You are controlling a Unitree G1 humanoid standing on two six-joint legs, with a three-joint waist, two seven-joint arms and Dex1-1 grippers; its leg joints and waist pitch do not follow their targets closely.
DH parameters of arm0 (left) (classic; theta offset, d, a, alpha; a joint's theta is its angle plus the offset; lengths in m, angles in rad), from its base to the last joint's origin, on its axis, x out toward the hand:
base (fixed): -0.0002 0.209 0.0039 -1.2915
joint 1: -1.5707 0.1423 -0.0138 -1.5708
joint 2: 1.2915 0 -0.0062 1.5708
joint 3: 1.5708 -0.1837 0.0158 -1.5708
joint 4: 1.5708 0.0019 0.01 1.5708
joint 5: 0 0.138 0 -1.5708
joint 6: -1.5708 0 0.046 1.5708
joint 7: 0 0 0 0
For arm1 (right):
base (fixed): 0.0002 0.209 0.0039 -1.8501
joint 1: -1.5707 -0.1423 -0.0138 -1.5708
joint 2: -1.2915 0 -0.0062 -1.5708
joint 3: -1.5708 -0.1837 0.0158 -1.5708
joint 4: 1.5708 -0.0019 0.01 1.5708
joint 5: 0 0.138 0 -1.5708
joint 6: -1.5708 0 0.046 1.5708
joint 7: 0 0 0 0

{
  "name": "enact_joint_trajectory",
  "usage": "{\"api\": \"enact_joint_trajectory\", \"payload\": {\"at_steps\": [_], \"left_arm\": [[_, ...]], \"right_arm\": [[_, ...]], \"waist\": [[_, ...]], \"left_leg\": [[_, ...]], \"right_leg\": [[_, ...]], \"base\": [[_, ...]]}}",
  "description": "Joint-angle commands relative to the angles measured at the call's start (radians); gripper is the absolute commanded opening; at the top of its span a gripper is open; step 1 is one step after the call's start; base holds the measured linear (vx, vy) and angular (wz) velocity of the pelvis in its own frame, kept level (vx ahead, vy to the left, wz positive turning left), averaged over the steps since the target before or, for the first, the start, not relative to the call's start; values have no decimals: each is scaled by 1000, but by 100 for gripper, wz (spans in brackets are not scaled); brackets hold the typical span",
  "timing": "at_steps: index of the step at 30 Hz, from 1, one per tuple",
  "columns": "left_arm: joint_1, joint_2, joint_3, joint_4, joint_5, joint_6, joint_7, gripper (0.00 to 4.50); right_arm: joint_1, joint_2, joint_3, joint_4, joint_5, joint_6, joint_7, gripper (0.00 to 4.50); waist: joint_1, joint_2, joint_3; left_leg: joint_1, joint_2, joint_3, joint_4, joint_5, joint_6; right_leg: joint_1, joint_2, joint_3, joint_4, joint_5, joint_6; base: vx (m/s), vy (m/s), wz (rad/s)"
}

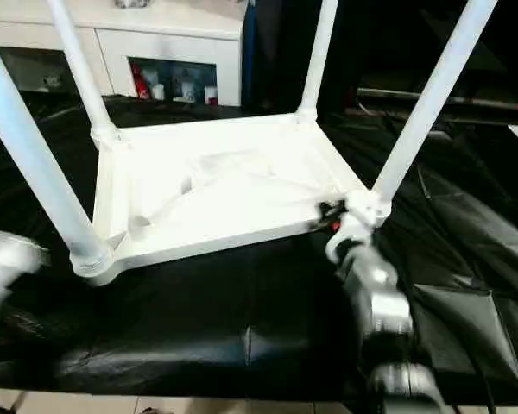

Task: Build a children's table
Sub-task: Rotate table base

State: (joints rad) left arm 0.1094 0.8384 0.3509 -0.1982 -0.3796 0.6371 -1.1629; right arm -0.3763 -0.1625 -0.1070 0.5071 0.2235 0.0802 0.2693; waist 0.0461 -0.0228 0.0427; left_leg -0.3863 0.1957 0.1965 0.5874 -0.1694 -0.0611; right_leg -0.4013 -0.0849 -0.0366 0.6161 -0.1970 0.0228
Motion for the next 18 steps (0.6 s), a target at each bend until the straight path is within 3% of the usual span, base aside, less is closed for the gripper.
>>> {"api": "enact_joint_trajectory", "payload": {"at_steps": [1, 2, 7, 9, 11, 12, 16, 18], "left_arm": [[-7, 2, 60, 47, -37, -47, -26, 450], [-29, -14, 97, 81, -72, -74, -34, 450], [-86, -34, 98, 134, -89, -113, -22, 450], [-140, -70, 65, 169, -94, -152, -16, 450], [-179, -101, 34, 179, -101, -175, -16, 450], [-213, -131, 12, 177, -115, -175, -13, 450], [-298, -208, -68, 197, -85, -213, 26, 450], [-331, -235, -104, 222, -60, -234, 46, 450]], "right_arm": [[22, 1, 6, -45, -12, 15, -11, 1], [35, 2, 8, -45, -30, 8, -32, 1], [24, -3, 3, -18, -74, 35, -109, 1], [16, -8, -3, -17, -82, 66, -148, 1], [12, -8, 0, -16, -86, 82, -149, 1], [7, -7, 4, -8, -89, 87, -148, 1], [-19, -4, 30, 39, -110, 106, -138, 1], [-33, 0, 45, 61, -120, 115, -130, 1]], "waist": [[0, 17, -47], [0, 20, -47], [2, 18, -46], [4, 12, -48], [6, 13, -49], [6, 8, -51], [12, 9, -52], [11, 7, -56]], "left_leg": [[33, 22, -16, -82, -349, -32], [36, 24, -17, -83, -362, -38], [38, 23, -16, -85, -382, -52], [40, 23, -14, -82, -364, -53], [39, 23, -15, -82, -358, -54], [34, 24, -16, -82, -341, -53], [38, 25, -13, -79, -322, -54], [29, 24, -15, -79, -292, -55]], "right_leg": [[16, -28, 32, -81, -296, -157], [14, -29, 33, -81, -292, -160], [15, -33, 34, -79, -285, -170], [15, -34, 36, -79, -281, -164], [17, -35, 36, -77, -279, -158], [22, -37, 36, -74, -261, -160], [21, -36, 34, -73, -236, -169], [30, -38, 33, -68, -210, -167]], "base": [[0, 0, 0], [0, 0, 0], [0, 0, 0], [0, 0, 0], [0, 0, 0], [0, 0, 0], [0, 0, 0], [0, 0, 0]]}}
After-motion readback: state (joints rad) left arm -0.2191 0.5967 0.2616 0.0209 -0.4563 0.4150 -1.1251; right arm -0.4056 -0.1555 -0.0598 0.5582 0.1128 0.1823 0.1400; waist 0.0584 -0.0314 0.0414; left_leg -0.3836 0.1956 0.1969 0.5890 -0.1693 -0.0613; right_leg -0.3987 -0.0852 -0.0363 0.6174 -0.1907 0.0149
